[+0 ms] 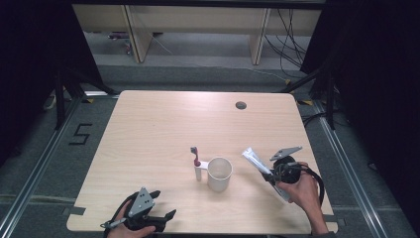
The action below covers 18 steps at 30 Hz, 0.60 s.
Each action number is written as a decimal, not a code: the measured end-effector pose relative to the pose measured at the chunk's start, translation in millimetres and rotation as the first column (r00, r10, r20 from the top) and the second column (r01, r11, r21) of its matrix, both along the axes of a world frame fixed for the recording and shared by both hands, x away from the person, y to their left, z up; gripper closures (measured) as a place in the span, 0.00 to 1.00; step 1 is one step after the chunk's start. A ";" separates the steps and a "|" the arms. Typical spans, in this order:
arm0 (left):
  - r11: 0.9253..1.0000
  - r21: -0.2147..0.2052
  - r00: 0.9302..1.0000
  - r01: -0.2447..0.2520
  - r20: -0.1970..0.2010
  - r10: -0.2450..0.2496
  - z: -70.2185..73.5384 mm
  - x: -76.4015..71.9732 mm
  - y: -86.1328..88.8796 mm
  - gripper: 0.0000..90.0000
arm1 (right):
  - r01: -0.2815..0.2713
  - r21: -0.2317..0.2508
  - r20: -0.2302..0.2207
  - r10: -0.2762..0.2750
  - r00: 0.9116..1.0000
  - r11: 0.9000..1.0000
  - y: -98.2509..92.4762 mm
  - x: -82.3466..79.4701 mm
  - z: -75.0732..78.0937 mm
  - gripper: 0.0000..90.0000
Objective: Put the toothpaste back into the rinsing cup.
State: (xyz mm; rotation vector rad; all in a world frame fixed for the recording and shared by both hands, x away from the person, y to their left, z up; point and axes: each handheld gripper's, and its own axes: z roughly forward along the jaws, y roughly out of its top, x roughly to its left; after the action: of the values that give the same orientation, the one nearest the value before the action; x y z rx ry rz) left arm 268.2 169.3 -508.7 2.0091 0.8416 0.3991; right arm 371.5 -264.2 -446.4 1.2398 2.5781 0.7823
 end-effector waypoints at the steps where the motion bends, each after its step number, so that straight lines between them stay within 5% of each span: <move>1: 1.000 0.000 1.000 -0.001 0.000 0.001 0.0 -0.1 0.0 0.20 | -0.012 0.003 0.026 0.012 1.000 1.000 -2.9 1.2 0.7 0.86; 3: 1.000 -0.001 1.000 -0.001 0.001 0.001 0.3 0.0 0.0 0.20 | 0.020 0.069 0.088 -0.026 0.996 0.997 -5.1 0.0 2.1 0.86; 8: 1.000 -0.002 1.000 -0.003 0.001 0.003 0.3 -0.2 0.0 0.20 | 0.016 0.131 0.163 -0.037 0.986 0.991 -11.1 1.3 9.9 0.86; 11: 1.000 0.002 1.000 0.003 0.003 -0.003 0.1 0.4 -0.1 0.20 | 0.038 0.173 0.157 -0.065 0.985 0.984 -11.1 -0.2 13.9 0.86; 14: 1.000 0.006 1.000 0.006 0.004 -0.006 -0.1 0.2 -0.3 0.20 | 0.020 0.226 0.210 -0.069 0.975 0.974 -11.7 0.8 17.8 0.86; 15: 1.000 0.006 1.000 0.006 0.004 -0.006 0.0 0.5 -0.1 0.20 | 0.014 0.276 0.234 -0.082 0.969 0.961 -10.2 0.2 21.6 0.86; 18: 1.000 -0.001 1.000 -0.002 0.002 0.002 -0.2 0.2 -0.2 0.20 | 0.009 0.297 0.272 -0.093 0.958 0.955 -8.8 -0.3 25.4 0.86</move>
State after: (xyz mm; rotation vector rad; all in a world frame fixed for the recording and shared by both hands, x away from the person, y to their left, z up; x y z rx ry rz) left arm 268.3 169.1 -508.9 2.0067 0.8426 0.4010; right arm 371.1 -273.0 -421.0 1.1616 2.2486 1.2673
